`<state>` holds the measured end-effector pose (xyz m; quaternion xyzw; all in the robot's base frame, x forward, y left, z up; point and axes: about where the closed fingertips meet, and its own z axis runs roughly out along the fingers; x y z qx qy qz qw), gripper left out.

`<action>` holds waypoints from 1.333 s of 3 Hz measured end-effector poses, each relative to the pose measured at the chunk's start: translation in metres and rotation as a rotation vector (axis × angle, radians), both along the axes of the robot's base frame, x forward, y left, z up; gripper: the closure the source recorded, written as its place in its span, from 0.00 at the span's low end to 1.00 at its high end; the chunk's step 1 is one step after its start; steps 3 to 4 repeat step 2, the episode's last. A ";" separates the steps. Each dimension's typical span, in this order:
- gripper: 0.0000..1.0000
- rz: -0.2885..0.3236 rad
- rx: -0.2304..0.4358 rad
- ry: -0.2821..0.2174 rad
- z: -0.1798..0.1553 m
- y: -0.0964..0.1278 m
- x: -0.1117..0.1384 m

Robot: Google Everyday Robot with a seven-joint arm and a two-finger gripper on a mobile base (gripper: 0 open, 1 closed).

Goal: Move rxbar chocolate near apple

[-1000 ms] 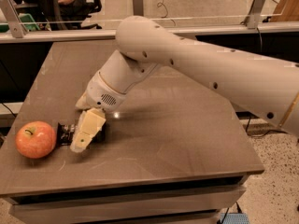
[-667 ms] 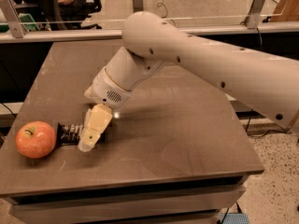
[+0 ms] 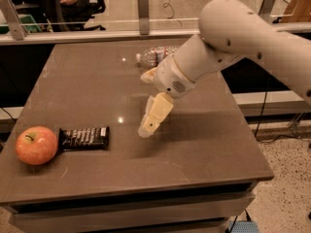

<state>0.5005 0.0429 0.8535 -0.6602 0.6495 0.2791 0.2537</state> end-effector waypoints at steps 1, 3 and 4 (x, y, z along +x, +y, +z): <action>0.00 -0.142 0.027 -0.071 0.016 -0.088 0.008; 0.00 -0.172 0.025 -0.077 0.017 -0.106 0.005; 0.00 -0.172 0.025 -0.077 0.017 -0.106 0.005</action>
Offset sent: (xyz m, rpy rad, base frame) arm 0.0071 -0.0797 0.0145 0.0248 -0.0653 -0.1274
